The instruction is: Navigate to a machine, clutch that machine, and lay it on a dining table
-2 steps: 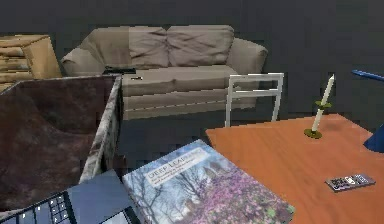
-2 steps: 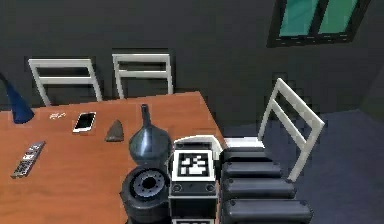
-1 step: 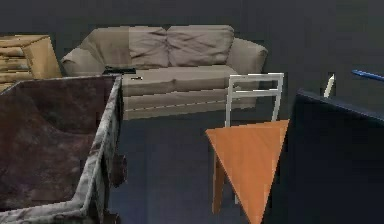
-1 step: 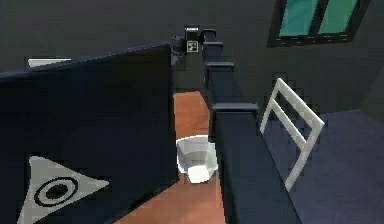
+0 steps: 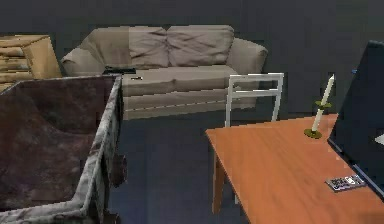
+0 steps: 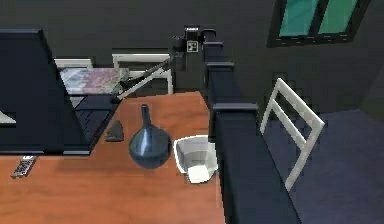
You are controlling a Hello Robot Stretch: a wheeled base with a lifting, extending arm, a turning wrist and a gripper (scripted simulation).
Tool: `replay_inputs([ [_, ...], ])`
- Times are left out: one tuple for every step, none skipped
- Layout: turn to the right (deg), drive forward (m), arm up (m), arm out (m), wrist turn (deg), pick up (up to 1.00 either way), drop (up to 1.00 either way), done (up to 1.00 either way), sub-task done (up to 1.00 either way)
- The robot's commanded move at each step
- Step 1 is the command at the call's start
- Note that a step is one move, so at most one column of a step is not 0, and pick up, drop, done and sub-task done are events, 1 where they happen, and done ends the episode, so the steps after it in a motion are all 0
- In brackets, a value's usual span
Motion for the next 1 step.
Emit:
replay_inputs([
  [0.0,0.0,-0.02,0.0,0.0,0.0,0.0,0.0,0.0],
])
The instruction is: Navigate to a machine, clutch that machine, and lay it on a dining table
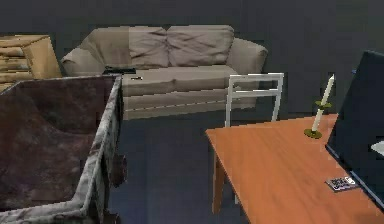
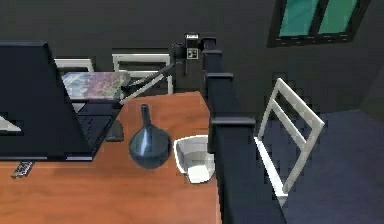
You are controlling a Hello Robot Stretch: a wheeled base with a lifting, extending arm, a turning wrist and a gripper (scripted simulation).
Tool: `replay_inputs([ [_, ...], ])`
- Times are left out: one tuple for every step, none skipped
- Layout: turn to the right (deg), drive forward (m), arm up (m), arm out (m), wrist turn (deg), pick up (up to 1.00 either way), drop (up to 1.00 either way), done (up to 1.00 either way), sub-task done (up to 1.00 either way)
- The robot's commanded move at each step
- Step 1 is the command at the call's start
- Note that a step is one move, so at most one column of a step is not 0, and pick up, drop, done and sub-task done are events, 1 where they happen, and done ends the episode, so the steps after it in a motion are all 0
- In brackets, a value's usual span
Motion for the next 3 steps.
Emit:
replay_inputs([
  [0.0,0.0,-0.32,0.0,0.0,0.0,0.0,0.0,0.0],
  [0.0,0.0,0.0,0.0,0.0,0.0,1.0,0.0,0.0],
  [0.0,0.0,0.1,0.0,0.0,0.0,0.0,0.0,0.0],
])
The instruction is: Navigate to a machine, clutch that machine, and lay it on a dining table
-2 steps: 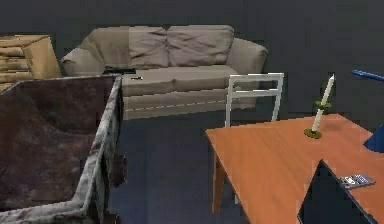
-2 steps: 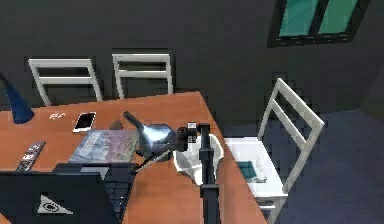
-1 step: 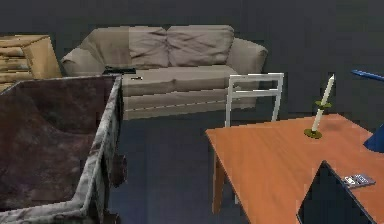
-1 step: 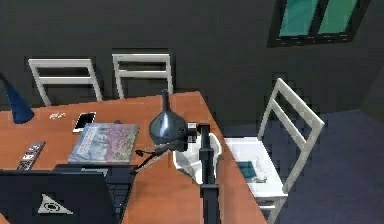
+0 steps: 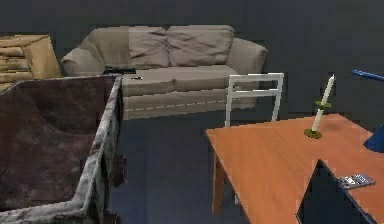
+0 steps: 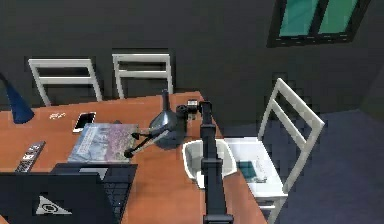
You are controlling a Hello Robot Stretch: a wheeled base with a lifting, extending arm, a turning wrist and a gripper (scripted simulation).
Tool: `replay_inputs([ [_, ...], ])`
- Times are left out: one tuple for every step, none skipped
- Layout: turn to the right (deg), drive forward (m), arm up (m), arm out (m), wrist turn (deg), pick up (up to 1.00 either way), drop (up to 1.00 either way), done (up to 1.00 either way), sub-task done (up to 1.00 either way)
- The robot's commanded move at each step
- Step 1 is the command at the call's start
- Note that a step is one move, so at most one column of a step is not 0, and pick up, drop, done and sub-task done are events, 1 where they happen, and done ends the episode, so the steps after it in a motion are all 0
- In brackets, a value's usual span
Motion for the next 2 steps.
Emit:
replay_inputs([
  [0.0,0.0,0.0,-0.08,0.0,0.0,0.0,0.0,0.0],
  [0.0,0.0,0.0,0.0,0.0,0.0,0.0,1.0,0.0],
])
